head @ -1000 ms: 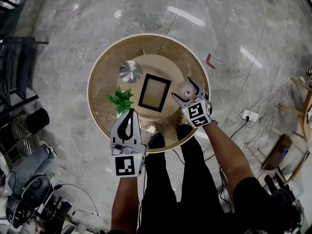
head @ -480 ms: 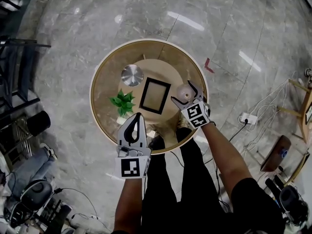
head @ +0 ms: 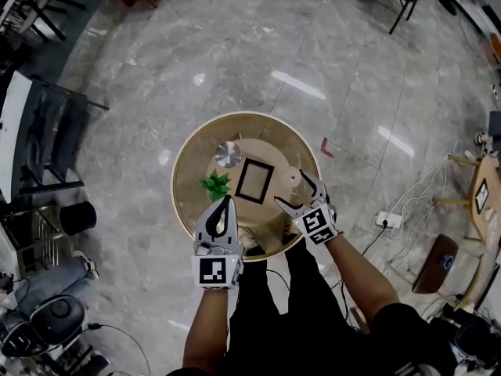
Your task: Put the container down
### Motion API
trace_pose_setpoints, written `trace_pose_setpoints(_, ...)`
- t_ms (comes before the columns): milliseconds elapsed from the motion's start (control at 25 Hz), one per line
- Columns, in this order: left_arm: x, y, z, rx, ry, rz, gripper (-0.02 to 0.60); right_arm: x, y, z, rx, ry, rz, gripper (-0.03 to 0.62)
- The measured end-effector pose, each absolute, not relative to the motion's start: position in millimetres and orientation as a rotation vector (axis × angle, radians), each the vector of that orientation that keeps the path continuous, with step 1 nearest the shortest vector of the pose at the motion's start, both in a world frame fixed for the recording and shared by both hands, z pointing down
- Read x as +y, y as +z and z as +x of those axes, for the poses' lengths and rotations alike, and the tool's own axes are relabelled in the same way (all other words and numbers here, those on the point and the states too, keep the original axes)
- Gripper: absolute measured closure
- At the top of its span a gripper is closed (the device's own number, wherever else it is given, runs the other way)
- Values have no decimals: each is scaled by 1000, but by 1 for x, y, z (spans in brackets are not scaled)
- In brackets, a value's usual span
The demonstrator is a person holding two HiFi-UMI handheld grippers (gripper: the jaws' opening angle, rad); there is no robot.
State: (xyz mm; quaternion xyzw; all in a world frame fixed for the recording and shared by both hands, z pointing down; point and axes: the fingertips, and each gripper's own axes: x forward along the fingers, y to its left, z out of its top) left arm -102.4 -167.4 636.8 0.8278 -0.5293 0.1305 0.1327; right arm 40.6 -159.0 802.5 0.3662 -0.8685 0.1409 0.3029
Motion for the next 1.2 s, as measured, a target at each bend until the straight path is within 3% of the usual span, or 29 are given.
trace_pose_setpoints(200,-150,574,-111,-1556,337,2435,588,-149,683,22,-2429,272,1003,187)
trace_pose_setpoints(520,-106,507,-129,-1589,299,2428,588,-117,529,5,-2556,111,1066,355)
trace_pose_setpoints(1040,-102,440,-155,-1687,207,2493,588,-99,426,-9,-2707,-50,1127,593)
trace_pose_setpoints(1200,-95,433,-161,-1720,162,2458,587,-97,408,-12,-2737,-101,1133,594)
